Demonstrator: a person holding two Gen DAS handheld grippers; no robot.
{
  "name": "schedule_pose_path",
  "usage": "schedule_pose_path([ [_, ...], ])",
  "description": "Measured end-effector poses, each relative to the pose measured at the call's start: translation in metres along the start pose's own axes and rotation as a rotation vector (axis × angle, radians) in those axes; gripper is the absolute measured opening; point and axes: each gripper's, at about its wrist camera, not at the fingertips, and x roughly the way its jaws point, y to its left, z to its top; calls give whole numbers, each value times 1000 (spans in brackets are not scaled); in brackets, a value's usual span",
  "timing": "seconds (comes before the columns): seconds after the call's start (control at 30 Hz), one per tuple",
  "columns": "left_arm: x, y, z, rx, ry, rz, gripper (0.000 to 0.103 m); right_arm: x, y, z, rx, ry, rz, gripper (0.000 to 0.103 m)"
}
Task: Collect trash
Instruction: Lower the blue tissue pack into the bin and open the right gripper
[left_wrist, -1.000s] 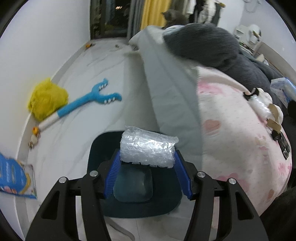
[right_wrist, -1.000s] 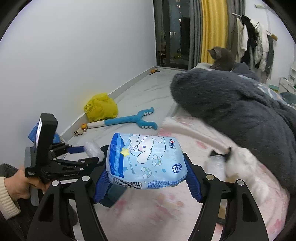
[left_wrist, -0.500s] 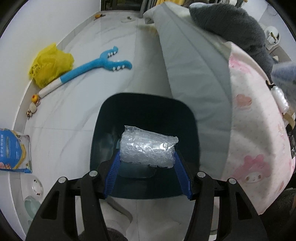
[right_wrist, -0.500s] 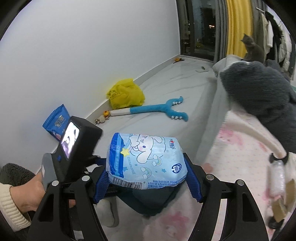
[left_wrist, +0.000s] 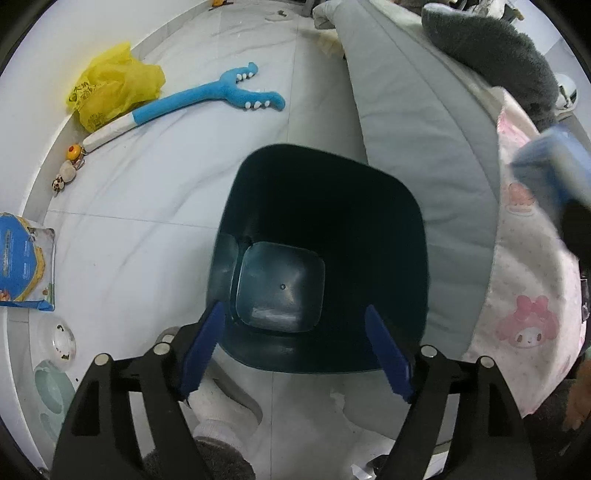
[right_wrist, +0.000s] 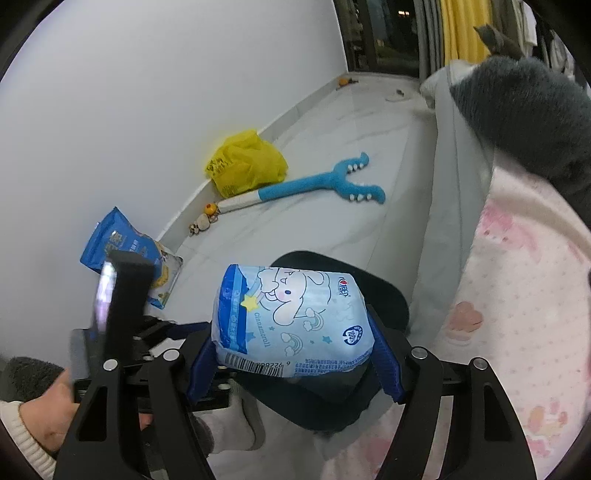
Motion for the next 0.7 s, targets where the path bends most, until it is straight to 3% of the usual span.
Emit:
schedule_pose_path([
  [0.3,-29,15,-2,-16,-97,-36,81,34,7,-3,10,72,-15,72],
  [0.7,-70,27,1,-12,-238,-14,75,82,12,-14,26,180,-58,72],
])
